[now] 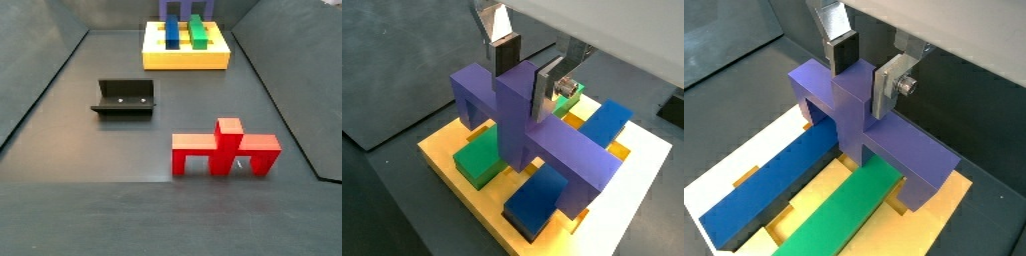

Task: Pick up the purple object. Move up. Move to above the board. Insert the purple object.
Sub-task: Insert the purple object.

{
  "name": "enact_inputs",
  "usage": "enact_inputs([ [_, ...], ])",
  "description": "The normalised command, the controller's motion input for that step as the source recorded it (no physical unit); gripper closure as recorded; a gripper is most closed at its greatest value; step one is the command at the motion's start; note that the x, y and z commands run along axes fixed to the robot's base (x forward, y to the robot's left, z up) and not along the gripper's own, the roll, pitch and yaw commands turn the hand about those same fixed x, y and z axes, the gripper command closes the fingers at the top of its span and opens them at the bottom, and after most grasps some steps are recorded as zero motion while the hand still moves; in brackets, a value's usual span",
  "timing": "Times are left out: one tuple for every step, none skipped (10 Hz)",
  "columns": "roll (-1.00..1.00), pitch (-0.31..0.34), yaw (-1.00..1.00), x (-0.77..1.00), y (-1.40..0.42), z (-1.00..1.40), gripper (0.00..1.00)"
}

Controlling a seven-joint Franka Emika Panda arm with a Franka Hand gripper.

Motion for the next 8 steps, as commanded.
enact_inputs([
  [0.04, 0.033, 0.00, 0.18, 0.00, 0.06, 1.00],
  [0.01, 0.014, 0.00, 0.23, 0.00, 0.02, 1.00],
  [0.00, 0.000, -0.03, 0.07, 0.00, 0.00, 1.00],
  [0.01, 0.000, 0.00, 0.00, 0.00, -0.07, 1.00],
  [0.03, 0.000, -0.01, 0.00, 0.00, -0.14, 1.00],
  [0.03, 0.000, -0.03, 0.00, 0.00, -0.15, 1.00],
  [0.00, 0.000, -0.03, 0.03, 0.00, -0.17, 1.00],
  [0.00, 0.000, -0.03, 0.07, 0.00, -0.19, 1.00],
])
